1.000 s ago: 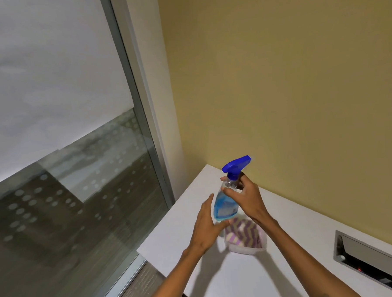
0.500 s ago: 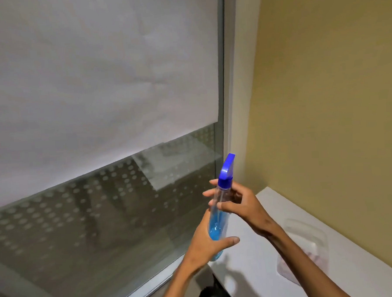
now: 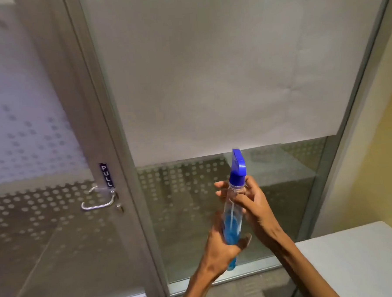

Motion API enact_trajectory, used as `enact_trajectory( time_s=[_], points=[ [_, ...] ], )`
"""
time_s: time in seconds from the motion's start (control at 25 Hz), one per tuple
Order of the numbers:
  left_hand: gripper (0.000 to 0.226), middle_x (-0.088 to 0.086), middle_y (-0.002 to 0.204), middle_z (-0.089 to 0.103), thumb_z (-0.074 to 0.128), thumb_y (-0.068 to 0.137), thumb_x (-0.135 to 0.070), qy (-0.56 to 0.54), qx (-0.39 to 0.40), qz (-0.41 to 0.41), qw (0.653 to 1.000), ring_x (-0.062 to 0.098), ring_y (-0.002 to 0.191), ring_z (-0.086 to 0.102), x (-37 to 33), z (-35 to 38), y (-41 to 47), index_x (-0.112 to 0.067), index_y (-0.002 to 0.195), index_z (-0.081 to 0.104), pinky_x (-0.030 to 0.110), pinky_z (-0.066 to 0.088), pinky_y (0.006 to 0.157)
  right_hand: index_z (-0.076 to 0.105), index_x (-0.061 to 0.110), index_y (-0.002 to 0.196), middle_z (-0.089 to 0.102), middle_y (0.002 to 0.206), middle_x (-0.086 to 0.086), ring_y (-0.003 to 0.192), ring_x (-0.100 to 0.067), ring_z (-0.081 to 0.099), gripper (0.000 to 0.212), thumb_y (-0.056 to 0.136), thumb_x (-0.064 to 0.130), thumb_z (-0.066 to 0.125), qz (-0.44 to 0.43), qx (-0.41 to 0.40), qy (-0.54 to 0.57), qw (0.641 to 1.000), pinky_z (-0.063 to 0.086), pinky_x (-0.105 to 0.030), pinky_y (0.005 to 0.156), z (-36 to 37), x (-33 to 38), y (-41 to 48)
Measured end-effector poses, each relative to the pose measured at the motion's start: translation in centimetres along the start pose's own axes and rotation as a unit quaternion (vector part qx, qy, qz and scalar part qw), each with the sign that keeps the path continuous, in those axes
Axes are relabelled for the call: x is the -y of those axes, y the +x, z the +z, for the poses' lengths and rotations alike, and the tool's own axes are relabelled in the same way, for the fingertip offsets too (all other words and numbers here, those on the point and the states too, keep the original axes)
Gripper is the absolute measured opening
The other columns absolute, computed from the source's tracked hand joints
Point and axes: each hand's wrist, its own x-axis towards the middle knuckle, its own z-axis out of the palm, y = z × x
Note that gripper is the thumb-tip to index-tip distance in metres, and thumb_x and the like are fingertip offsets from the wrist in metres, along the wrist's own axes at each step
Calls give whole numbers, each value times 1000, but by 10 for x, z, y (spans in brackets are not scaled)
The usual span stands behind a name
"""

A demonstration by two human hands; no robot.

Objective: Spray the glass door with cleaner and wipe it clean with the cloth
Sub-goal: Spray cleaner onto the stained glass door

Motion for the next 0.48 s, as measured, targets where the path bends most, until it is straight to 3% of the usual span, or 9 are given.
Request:
enact_trajectory(
  time_s=[0.08, 0.16, 0.28, 0.32, 0.4, 0.48],
  points=[
    [73, -38, 112, 64, 80, 70, -41, 9, -26, 10, 1000, -6, 111, 64, 1, -50, -26, -74, 121, 41, 15, 56, 90, 51, 27, 129, 79, 117, -2, 103, -26, 79, 58, 78, 42, 72, -11, -27, -8, 1000, 63, -41, 95, 65, -6, -4],
    [73, -35, 111, 65, 77, 72, -30, 16, -51, 19, 998, -7, 107, 65, 0, -95, -49, -61, 128, 43, 9, 53, 84, 46, 36, 132, 78, 114, -2, 101, -25, 78, 66, 74, 43, 75, -25, -41, -7, 999, 62, -42, 95, 128, -6, -8],
    [71, -25, 109, 69, 80, 75, -8, 12, -111, 27, 993, -2, 98, 70, 0, -159, -76, -33, 132, 47, 12, 54, 79, 57, 61, 114, 75, 111, 12, 99, -19, 75, 47, 73, 50, 77, -54, -39, -15, 998, 61, -42, 90, 215, 1, -9],
    [71, -25, 110, 69, 79, 76, -3, 16, -123, 28, 992, -1, 98, 70, -1, -177, -84, -29, 134, 46, 12, 54, 79, 62, 61, 107, 75, 108, 17, 97, -16, 75, 39, 73, 52, 77, -55, -40, -4, 998, 63, -38, 85, 239, 4, -8],
    [76, -23, 115, 67, 75, 78, 4, 32, -139, 27, 989, 1, 104, 69, -4, -214, -102, -32, 138, 43, 16, 55, 86, 69, 46, 107, 77, 102, 14, 85, -16, 77, 29, 81, 42, 82, -51, -42, 32, 997, 64, -27, 72, 282, 4, -3],
    [81, -10, 127, 65, 70, 78, 5, 47, -159, 28, 986, 11, 113, 67, -5, -252, -119, -34, 142, 40, 27, 56, 94, 72, 28, 104, 77, 88, 3, 65, -17, 75, 15, 92, 22, 78, -45, -27, 52, 997, 60, -23, 60, 322, 3, 3]
  ],
)
